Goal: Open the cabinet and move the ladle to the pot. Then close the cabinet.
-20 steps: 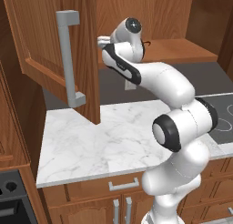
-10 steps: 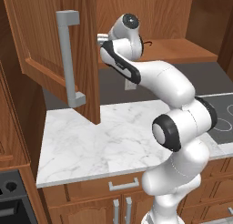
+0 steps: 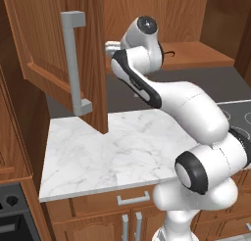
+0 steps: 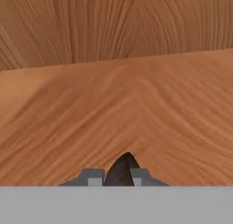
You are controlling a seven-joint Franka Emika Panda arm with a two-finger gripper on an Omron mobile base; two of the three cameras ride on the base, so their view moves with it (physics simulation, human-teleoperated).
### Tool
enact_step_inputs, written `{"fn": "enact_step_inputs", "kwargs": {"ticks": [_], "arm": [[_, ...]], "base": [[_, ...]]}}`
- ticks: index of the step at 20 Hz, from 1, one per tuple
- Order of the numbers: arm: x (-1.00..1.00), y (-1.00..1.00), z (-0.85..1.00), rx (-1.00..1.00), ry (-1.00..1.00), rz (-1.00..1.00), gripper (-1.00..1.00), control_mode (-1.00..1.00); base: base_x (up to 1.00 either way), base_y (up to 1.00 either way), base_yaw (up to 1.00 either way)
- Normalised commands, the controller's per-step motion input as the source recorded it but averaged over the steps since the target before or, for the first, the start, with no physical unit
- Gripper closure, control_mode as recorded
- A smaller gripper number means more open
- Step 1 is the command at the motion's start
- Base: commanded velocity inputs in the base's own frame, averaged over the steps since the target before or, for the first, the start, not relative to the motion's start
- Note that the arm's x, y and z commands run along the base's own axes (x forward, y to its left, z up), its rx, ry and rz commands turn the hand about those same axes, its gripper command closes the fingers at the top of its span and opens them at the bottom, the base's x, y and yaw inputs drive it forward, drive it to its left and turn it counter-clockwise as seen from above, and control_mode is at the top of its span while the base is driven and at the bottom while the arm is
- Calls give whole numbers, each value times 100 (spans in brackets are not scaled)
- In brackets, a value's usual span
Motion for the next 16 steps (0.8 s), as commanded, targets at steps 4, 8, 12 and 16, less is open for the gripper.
{"fn": "enact_step_inputs", "kwargs": {"ticks": [4, 8, 12, 16], "arm": [[-100, -1, -2, 0, -14, -4, 100, -100], [-100, -4, 16, 0, -13, -3, 100, -100], [-100, -6, 66, 1, -1, -2, 100, -100], [-100, -5, 73, 1, 5, 0, 100, -100]], "base": [[0, 0, 0], [0, 0, 0], [0, 0, 0], [0, 0, 0]]}}
